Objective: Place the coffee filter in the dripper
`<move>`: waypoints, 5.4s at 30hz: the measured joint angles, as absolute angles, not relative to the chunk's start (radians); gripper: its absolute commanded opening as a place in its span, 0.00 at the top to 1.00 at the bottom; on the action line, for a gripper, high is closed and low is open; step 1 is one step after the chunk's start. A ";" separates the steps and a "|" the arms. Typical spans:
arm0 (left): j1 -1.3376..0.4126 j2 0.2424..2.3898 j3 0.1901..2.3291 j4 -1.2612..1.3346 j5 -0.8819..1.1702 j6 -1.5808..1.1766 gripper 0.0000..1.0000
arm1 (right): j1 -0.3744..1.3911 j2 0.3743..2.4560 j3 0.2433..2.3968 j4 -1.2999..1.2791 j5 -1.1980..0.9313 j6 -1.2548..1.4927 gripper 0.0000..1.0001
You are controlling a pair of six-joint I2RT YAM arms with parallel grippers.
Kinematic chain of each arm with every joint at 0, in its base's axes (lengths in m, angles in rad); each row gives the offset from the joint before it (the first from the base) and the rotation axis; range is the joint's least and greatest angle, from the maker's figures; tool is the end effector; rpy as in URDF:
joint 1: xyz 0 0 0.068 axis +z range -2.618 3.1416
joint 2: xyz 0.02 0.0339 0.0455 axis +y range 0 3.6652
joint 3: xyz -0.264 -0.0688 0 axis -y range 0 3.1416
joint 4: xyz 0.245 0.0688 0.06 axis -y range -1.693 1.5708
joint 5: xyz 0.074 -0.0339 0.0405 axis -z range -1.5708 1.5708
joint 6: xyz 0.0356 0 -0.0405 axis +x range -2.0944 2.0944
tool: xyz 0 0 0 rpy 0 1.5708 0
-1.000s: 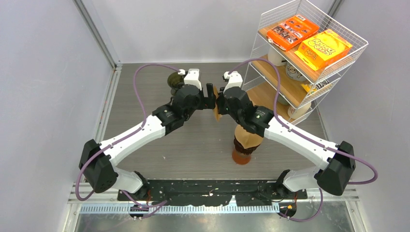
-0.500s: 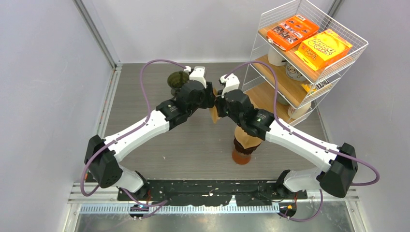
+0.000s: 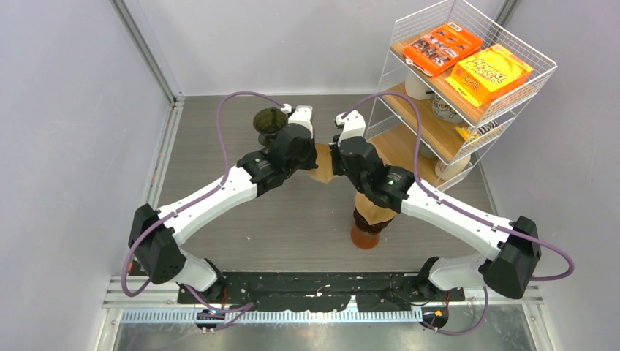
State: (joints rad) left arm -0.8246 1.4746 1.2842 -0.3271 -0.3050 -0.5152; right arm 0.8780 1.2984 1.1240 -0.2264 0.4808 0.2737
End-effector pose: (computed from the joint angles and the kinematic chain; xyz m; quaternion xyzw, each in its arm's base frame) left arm 0.2389 -0.2427 0.3354 0.0562 0.8560 -0.2055 0.4710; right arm 0.2029 0.2187 0.3432 -0.1154 0.8122 0.1256 0.5579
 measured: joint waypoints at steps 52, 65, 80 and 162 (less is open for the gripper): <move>-0.831 1.341 1.269 -0.559 -0.217 -0.390 0.58 | 0.881 1.294 1.192 -0.405 0.350 0.091 0.95; -0.831 1.324 1.256 -0.559 -0.220 -0.418 1.00 | 0.881 1.278 1.192 -0.399 0.336 0.136 0.58; -0.731 1.346 1.436 -0.646 -0.314 -0.443 1.00 | 0.881 1.006 1.029 -0.156 0.350 0.154 0.05; -0.311 1.926 2.228 -1.036 0.007 -0.230 0.47 | 0.875 1.002 1.021 -0.323 0.809 0.133 0.05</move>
